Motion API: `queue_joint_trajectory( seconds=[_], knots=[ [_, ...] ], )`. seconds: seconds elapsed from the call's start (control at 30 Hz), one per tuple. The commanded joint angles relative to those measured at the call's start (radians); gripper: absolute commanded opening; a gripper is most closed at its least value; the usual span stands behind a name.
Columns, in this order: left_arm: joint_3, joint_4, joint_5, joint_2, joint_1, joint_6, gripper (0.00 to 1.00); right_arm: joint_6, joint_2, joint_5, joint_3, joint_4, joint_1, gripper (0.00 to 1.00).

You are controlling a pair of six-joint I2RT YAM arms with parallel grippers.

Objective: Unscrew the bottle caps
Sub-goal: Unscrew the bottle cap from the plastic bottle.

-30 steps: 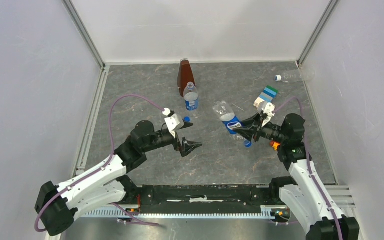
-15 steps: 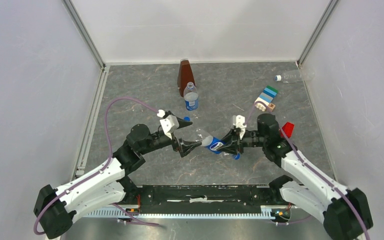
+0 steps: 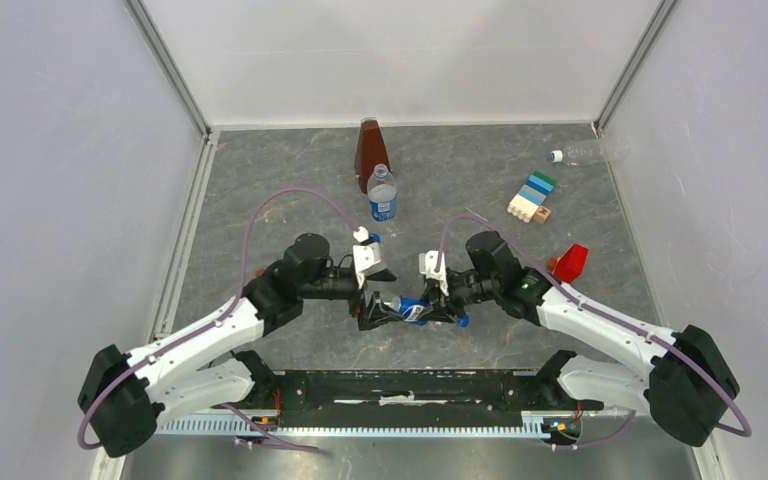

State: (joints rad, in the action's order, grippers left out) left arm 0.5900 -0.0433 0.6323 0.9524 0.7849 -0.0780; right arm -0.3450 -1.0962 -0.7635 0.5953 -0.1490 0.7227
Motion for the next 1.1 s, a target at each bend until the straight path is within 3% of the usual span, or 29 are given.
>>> queue_joint_trajectory(
  seconds=[0.0,0.47,0.57,0.73,1.07],
  knots=[
    [0.078,0.122,0.093,0.068,-0.001,-0.077,0.94,-0.034,-0.025,0.079,0.073,-0.010,0.042,0.22],
    [0.147,0.290,-0.020,0.166,0.004,-0.122,0.76,-0.017,-0.012,0.092,0.080,0.024,0.061,0.21],
    [0.165,0.312,-0.045,0.171,0.004,-0.128,0.56,-0.012,-0.003,0.086,0.083,0.037,0.063,0.21],
    [0.167,0.300,-0.083,0.153,0.005,-0.127,0.39,0.003,0.018,0.087,0.077,0.069,0.063,0.22],
    [0.116,0.205,-0.170,0.053,0.005,-0.115,0.02,0.062,0.011,0.176,0.085,0.140,0.063,0.41]
  ],
)
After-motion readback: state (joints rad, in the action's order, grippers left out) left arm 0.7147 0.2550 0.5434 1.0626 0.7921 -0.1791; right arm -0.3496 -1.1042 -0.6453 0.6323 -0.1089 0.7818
